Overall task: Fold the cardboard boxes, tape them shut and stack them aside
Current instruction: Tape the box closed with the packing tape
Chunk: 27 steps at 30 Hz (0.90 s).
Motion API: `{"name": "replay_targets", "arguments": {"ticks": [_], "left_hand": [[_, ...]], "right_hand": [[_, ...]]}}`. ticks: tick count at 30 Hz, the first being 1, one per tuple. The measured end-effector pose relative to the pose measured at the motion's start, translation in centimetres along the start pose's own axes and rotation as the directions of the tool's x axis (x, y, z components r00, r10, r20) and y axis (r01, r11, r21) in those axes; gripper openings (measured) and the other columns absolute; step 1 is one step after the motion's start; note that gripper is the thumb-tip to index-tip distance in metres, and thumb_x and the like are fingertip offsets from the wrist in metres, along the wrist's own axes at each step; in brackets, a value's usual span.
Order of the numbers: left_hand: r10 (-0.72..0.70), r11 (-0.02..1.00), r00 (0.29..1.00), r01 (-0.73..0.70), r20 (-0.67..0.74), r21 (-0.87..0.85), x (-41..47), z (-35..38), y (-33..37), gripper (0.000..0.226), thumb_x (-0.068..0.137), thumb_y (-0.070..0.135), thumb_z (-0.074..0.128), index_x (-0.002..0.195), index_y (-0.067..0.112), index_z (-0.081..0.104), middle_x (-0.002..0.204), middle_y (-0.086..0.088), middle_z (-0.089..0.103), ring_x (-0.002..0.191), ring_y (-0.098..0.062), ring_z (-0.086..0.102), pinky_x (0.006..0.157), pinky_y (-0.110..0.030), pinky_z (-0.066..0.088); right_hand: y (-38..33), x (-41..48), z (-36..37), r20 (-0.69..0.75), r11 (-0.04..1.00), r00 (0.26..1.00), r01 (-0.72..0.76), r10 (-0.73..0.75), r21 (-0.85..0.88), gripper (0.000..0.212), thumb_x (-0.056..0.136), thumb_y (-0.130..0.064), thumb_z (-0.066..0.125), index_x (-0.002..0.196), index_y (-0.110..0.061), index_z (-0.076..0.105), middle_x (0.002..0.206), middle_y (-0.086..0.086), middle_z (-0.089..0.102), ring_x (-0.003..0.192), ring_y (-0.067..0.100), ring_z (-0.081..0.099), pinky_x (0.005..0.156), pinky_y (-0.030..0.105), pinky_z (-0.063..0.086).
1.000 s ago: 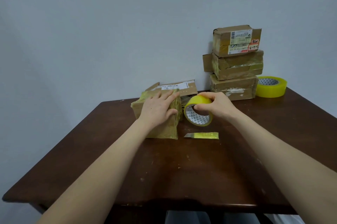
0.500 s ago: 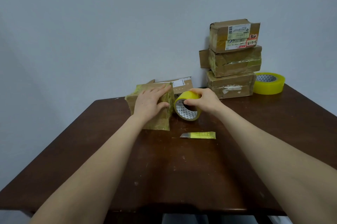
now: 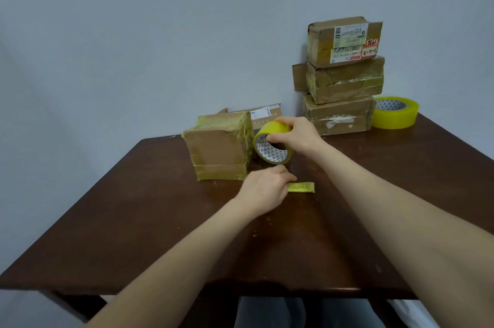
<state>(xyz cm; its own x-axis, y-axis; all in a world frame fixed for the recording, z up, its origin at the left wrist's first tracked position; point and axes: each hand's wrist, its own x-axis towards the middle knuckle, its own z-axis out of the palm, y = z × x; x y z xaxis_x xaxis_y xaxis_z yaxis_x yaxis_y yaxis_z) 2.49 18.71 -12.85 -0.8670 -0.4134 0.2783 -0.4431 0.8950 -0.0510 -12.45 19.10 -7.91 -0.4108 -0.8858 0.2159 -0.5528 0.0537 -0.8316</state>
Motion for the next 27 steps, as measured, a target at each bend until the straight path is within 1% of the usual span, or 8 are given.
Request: {"name": "replay_targets", "arguments": {"ticks": [2, 4, 8, 11, 14, 21, 25, 27], "left_hand": [[-0.05, 0.999, 0.99, 0.05, 0.132, 0.005, 0.3, 0.6, 0.8, 0.038, 0.099, 0.027, 0.042, 0.135, 0.019, 0.051, 0.131, 0.0, 0.054, 0.114, -0.025, 0.057, 0.084, -0.042, 0.052], [-0.089, 0.995, 0.978, 0.095, 0.19, -0.02, 0.2, 0.8, 0.8, 0.037, 0.1, 0.032, 0.041, 0.133, 0.02, 0.053, 0.127, -0.002, 0.054, 0.111, -0.027, 0.057, 0.085, -0.042, 0.051], [-0.169, 0.984, 0.975, 0.175, 0.146, -0.032, -1.5, -0.1, 0.2, 0.036, 0.097, 0.046, 0.043, 0.11, 0.022, 0.065, 0.109, -0.002, 0.058, 0.097, -0.025, 0.06, 0.074, -0.036, 0.047], [-0.26, 0.965, 0.947, 0.262, 0.187, 0.012, -2.9, -0.9, 0.0, 0.034, 0.089, 0.053, 0.053, 0.098, 0.023, 0.066, 0.107, 0.0, 0.055, 0.094, -0.023, 0.06, 0.075, -0.034, 0.046], [-0.343, 0.933, 0.909, 0.36, 0.239, -0.03, -3.6, -1.6, 0.0, 0.022, 0.083, 0.038, 0.064, 0.1, 0.023, 0.066, 0.111, -0.002, 0.051, 0.1, -0.027, 0.059, 0.084, -0.038, 0.049], [-0.441, 0.888, 0.855, 0.46, 0.275, -0.008, -4.4, -1.3, -0.5, 0.041, 0.079, 0.018, 0.065, 0.116, 0.008, 0.051, 0.114, -0.013, 0.058, 0.105, -0.034, 0.057, 0.085, -0.042, 0.051], [-0.443, 0.885, 0.866, 0.463, 0.231, -0.039, -5.0, -1.9, -0.9, 0.031, 0.084, 0.012, 0.055, 0.114, 0.008, 0.061, 0.111, -0.012, 0.061, 0.105, -0.032, 0.058, 0.086, -0.038, 0.05], [-0.454, 0.882, 0.885, 0.462, 0.102, -0.088, -4.9, -3.6, -1.4, 0.027, 0.086, 0.018, 0.055, 0.111, 0.009, 0.061, 0.108, -0.011, 0.061, 0.102, -0.03, 0.058, 0.085, -0.037, 0.047]], "right_hand": [[0.0, -0.2, -0.1, 0.007, 1.0, 1.0, 0.003, -0.003, 0.006, 0.068, 0.074, -0.034, 0.079, 0.135, -0.018, 0.054, 0.132, 0.006, 0.057, 0.12, 0.021, 0.052, 0.091, 0.027, 0.04], [0.1, -0.3, -0.3, 0.006, 1.0, 1.0, 0.004, -0.004, 0.013, 0.067, 0.074, -0.034, 0.08, 0.134, -0.018, 0.055, 0.131, 0.006, 0.058, 0.118, 0.021, 0.052, 0.089, 0.026, 0.04], [0.0, -0.6, -0.4, 0.003, 1.0, 1.0, 0.002, -0.002, 0.0, 0.067, 0.074, -0.034, 0.079, 0.134, -0.019, 0.055, 0.131, 0.006, 0.058, 0.118, 0.021, 0.052, 0.087, 0.024, 0.039], [-0.1, -0.9, -0.1, 0.009, 1.0, 1.0, -0.009, 0.009, 0.014, 0.069, 0.073, -0.035, 0.08, 0.135, -0.018, 0.054, 0.13, 0.007, 0.059, 0.117, 0.021, 0.054, 0.086, 0.024, 0.039], [-0.3, -1.2, 0.3, 0.004, 1.0, 1.0, -0.021, 0.021, 0.017, 0.069, 0.073, -0.034, 0.08, 0.135, -0.017, 0.054, 0.131, 0.007, 0.058, 0.117, 0.021, 0.054, 0.086, 0.023, 0.039], [-0.8, -1.6, 0.3, -0.023, 1.0, 1.0, -0.019, 0.019, -0.015, 0.067, 0.075, -0.035, 0.079, 0.135, -0.019, 0.055, 0.133, 0.007, 0.057, 0.121, 0.023, 0.051, 0.09, 0.026, 0.038], [-0.8, -1.5, 0.3, -0.021, 1.0, 1.0, -0.02, 0.02, -0.015, 0.068, 0.074, -0.035, 0.079, 0.135, -0.018, 0.055, 0.132, 0.007, 0.057, 0.121, 0.023, 0.051, 0.093, 0.028, 0.04], [-0.7, -1.3, 0.3, -0.018, 1.0, 1.0, -0.025, 0.024, -0.016, 0.068, 0.074, -0.035, 0.08, 0.134, -0.018, 0.055, 0.131, 0.007, 0.058, 0.119, 0.023, 0.052, 0.09, 0.028, 0.04]]}}
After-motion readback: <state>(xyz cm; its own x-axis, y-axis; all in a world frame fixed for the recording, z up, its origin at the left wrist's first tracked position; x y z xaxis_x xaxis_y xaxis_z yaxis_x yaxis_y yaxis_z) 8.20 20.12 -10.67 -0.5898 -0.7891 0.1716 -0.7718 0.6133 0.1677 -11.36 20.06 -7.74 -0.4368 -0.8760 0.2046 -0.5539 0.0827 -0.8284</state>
